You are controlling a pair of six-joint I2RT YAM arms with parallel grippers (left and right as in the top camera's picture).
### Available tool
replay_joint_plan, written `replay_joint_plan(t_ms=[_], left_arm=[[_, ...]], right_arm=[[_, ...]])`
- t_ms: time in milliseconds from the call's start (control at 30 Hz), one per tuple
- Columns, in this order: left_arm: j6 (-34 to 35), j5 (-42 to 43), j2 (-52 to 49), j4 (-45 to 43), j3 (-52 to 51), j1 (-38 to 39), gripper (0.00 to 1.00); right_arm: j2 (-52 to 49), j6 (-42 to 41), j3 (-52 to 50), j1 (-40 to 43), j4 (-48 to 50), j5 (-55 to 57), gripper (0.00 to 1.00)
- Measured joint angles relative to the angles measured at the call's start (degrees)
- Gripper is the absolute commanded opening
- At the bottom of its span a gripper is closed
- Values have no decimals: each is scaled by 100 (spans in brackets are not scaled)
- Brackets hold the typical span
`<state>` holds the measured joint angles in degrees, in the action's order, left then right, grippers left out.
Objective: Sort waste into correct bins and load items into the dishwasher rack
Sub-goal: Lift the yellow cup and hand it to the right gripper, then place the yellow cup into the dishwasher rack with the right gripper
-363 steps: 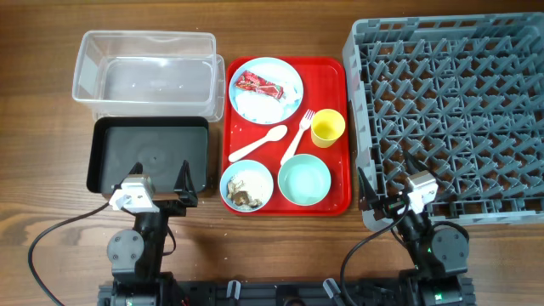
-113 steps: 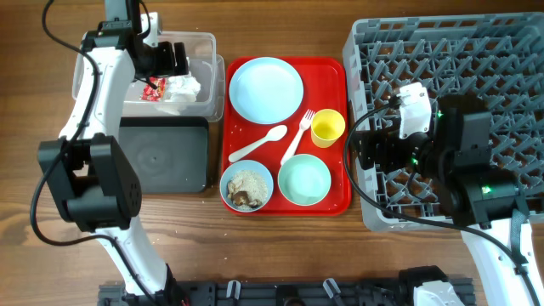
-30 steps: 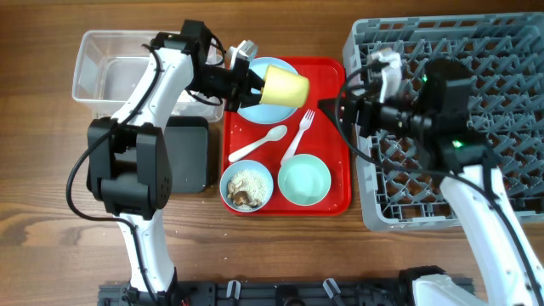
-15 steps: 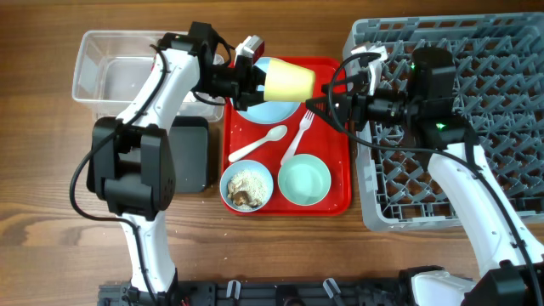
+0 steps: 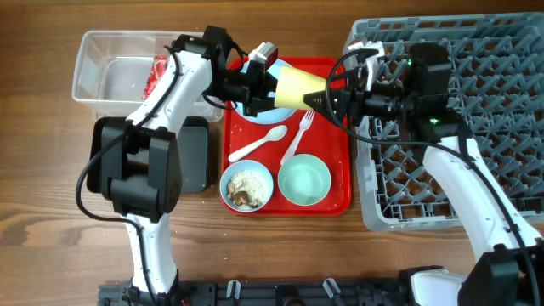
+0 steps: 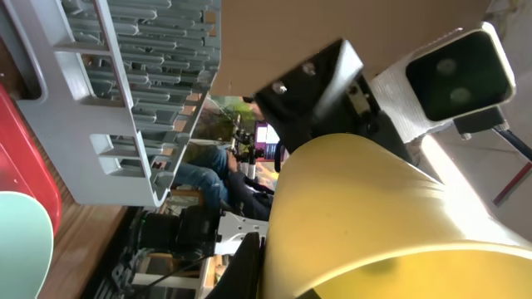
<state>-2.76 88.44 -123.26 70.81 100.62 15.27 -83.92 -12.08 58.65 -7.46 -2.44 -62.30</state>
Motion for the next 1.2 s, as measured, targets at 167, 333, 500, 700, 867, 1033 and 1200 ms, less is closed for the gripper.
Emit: replay_joint_plan(t_ms=[167,333,500,700,867,1033,1200], left_arm=[[-4,2,0,-2,2,0,4],[-61,17,0,0,2,-4,27],[-96,61,2,13,13,7,45],[-87,63,2,17,17,7,48],[-85,61,2,15,17,4,48],[-87,55,4,-31,17,-15,48],[-87,-415,7,-354,17,-15,49]], right_arm=[[0,-39,0,2,20,-140,52],[-2,-66,0,-2,15,-203,40],[-11,-72,0,-26,-7,-208,36],[-11,-142,0,31,-11,-221,34],[-7,-227,0,444,-267,-280,34],[208,-247,0,1121,-1161,-127,33],[787,-136,13,1740,-2347,542,31]])
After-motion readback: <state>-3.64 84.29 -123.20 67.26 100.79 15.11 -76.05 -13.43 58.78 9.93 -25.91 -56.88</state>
